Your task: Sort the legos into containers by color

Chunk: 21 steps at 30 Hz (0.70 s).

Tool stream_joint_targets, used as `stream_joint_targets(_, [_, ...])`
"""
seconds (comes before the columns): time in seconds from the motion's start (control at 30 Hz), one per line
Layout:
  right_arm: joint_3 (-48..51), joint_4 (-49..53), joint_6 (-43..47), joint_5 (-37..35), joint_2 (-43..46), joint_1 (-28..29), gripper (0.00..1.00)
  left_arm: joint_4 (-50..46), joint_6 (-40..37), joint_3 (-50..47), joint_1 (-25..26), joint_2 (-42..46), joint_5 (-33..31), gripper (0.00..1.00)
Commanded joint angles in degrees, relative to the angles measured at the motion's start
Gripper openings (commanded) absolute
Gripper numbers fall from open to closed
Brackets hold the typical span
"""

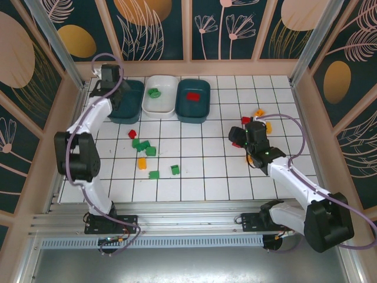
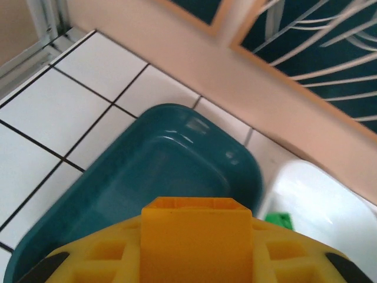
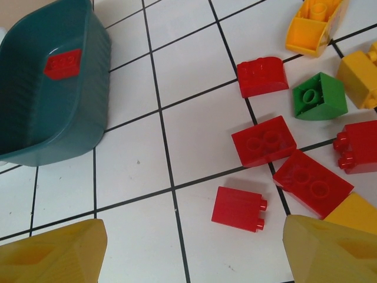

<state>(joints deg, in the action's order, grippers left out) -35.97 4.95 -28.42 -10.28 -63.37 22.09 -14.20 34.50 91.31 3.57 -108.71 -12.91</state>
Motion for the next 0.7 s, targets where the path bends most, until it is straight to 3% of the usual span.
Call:
stream_joint_targets(0.0, [-1.92,-0.77,0.81,3.36,-0.98,0.08,0.79,-7.55,0.19,5.5,-0.56,-6.77,4.53,0.15])
stream_joint_targets(0.2, [-2.79,3.28,0.56,-1.19,-0.65,0.06,0.84,-8.3,-0.58,10.71,-2.41,-12.64,6.69,0.28])
stream_joint_targets(0.27, [-2.79,4.32,0.15,-1.79,-0.48,0.06,0.84,-9.77,-0.5,12.88,-2.69,-13.98,7.87,0.46])
stream_joint_targets(0.4, [-2.44,5.97,-0.9,-3.74,-0.92,-0.2,0.85,-9.7,-0.16,13.07,-2.68,-12.07,10.0,0.68])
stream_joint_targets(0.5, [-1.74,6.57,-2.24,-3.79,-1.81,-0.21,0.84,-6.08,1.42,7.15,-2.71,-5.36,10.9,0.78])
stream_joint_targets(0.67, [1.59,5.49,-5.13,-3.8,-3.66,0.05,0.81,11.11,8.76,-17.77,-2.31,13.95,18.63,0.92])
